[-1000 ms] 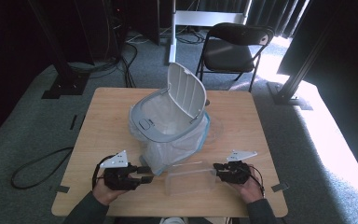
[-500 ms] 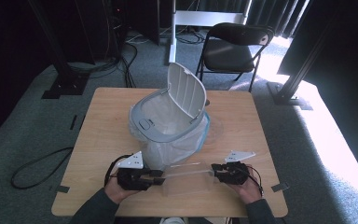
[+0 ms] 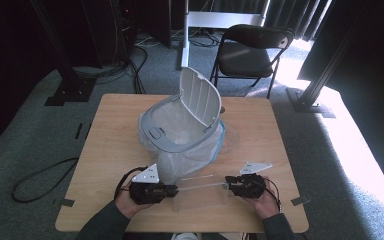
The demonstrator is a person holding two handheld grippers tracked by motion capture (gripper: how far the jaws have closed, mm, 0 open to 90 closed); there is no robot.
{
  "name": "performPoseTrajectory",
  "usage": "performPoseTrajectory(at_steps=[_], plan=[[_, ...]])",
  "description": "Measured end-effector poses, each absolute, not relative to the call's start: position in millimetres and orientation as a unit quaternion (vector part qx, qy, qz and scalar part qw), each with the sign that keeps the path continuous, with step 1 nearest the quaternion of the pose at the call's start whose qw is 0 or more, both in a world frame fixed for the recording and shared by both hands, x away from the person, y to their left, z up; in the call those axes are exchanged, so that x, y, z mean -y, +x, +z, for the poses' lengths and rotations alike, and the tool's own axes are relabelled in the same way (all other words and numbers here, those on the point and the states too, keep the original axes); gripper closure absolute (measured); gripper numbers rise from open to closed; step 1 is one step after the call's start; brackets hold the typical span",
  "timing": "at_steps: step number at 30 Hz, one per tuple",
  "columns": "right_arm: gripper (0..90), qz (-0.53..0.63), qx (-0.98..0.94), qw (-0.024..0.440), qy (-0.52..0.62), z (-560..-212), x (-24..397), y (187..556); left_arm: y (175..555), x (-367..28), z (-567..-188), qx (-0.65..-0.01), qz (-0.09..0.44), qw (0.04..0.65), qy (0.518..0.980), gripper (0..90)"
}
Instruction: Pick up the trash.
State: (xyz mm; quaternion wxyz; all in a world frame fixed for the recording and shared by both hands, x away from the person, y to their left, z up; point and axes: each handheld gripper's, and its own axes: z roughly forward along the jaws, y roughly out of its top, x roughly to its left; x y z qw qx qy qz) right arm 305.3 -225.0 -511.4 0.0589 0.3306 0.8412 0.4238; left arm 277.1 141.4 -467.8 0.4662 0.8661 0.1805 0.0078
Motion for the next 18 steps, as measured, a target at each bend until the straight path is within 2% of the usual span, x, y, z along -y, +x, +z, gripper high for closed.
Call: performPoseTrajectory(at_steps=[2,6,10,18], plan=[[66.1,0.424,-0.841,0.060,0.331,-511.3,225.4,305.3,277.1,-142.3,-467.2,-0.180,0.008,0.468,0.865,83.9],[66.2,0.423,-0.841,0.059,0.331,-511.4,225.5,305.0,277.1,-141.6,-466.8,-0.180,0.007,0.467,0.865,84.0],[66.2,0.423,-0.843,0.059,0.327,-511.7,223.8,304.6,277.6,-139.9,-464.1,-0.178,0.004,0.473,0.863,78.1],[65.9,0.420,-0.844,0.061,0.327,-512.7,224.1,304.7,275.2,-138.9,-465.9,-0.173,0.008,0.457,0.872,77.8]])
